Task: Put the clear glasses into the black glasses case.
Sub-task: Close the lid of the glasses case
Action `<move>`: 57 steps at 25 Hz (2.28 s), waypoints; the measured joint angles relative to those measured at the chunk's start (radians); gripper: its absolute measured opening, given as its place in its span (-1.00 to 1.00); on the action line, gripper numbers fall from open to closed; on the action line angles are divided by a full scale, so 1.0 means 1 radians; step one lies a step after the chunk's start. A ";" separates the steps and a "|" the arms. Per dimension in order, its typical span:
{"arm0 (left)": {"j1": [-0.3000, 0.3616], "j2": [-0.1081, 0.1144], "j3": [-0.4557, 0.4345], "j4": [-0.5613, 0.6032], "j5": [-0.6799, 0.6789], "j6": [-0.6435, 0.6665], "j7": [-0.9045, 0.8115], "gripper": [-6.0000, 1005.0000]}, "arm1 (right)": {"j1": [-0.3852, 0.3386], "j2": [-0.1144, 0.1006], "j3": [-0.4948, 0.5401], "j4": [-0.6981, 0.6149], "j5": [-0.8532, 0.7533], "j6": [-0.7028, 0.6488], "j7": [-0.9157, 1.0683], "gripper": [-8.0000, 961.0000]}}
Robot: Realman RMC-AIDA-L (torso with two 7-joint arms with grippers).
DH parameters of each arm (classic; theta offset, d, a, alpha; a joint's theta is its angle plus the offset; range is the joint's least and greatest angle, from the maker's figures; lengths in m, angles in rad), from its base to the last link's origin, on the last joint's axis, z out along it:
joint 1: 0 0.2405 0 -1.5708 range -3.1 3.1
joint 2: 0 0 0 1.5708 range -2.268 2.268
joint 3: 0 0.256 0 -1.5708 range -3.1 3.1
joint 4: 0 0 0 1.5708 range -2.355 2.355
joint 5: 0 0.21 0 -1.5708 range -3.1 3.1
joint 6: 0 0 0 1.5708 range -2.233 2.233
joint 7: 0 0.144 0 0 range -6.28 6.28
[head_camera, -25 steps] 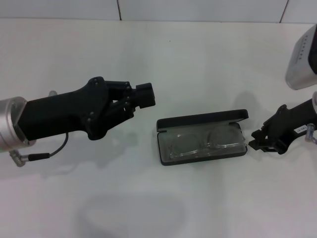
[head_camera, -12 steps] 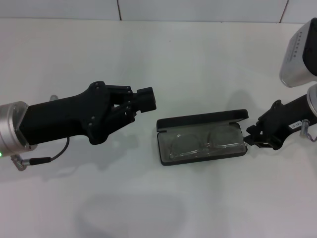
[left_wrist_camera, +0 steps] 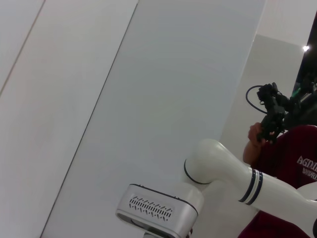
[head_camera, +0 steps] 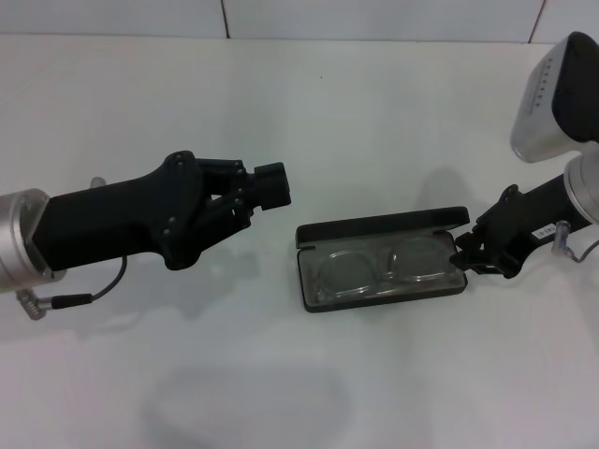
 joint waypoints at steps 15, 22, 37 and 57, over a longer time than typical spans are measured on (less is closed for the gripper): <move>0.001 0.003 -0.001 -0.009 0.000 0.000 -0.008 -0.74 | -0.001 -0.001 0.008 -0.012 0.048 -0.021 0.008 -0.58; -0.004 0.000 -0.005 -0.009 -0.003 -0.001 -0.009 -0.74 | -0.075 -0.002 0.089 -0.133 0.121 -0.124 0.034 -0.58; -0.123 -0.037 -0.087 -0.012 0.092 -0.228 -0.066 -0.66 | -0.265 -0.005 0.653 -0.360 0.313 -0.496 0.084 -0.59; -0.333 -0.057 0.041 -0.253 0.220 -0.561 0.015 -0.62 | -0.284 -0.024 1.093 -0.053 0.587 -0.461 -0.084 -0.58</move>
